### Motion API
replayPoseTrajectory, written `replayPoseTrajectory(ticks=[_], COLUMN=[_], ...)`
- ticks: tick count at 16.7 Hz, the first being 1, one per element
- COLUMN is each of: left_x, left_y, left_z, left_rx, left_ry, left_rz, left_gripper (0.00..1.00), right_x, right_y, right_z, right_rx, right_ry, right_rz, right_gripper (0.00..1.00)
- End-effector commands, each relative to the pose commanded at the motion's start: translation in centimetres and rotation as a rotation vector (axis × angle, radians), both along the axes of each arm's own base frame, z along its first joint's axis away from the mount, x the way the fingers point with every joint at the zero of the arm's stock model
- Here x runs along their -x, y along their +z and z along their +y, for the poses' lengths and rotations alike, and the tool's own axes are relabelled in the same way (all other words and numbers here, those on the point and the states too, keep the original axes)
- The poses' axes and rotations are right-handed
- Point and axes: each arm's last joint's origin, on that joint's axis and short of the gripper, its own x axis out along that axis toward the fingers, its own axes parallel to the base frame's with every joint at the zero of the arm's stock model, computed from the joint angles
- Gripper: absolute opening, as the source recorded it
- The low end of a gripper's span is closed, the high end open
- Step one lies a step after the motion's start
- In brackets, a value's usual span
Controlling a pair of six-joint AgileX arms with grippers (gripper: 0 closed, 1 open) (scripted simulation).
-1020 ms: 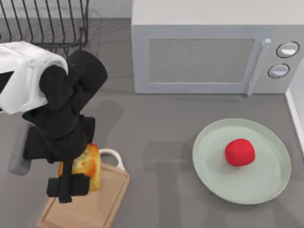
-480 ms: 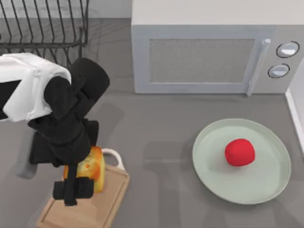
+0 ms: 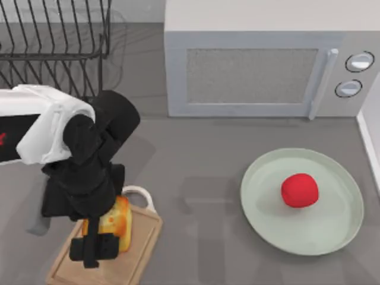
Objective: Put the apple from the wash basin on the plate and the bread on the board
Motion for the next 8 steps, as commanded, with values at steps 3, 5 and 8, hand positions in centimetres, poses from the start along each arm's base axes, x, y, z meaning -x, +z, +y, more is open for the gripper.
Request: replayPoseTrajectory(ticks=[3,5,8], left_x=[0.0,0.0,0.0], left_y=[0.0,0.0,0.0], left_z=[0.0,0.0,0.0], left_rx=[0.0,0.0,0.0], left_ry=[0.0,0.0,0.0], left_rz=[0.0,0.0,0.0], left_gripper=[0.08,0.23,0.45], right_x=[0.0,0.0,0.0], right_y=[0.0,0.0,0.0], right_z=[0.0,0.0,0.0], right_rx=[0.0,0.0,0.0], right_ry=[0.0,0.0,0.0], right_rz=[0.0,0.0,0.0], right_gripper=[1.0,1.0,1.0])
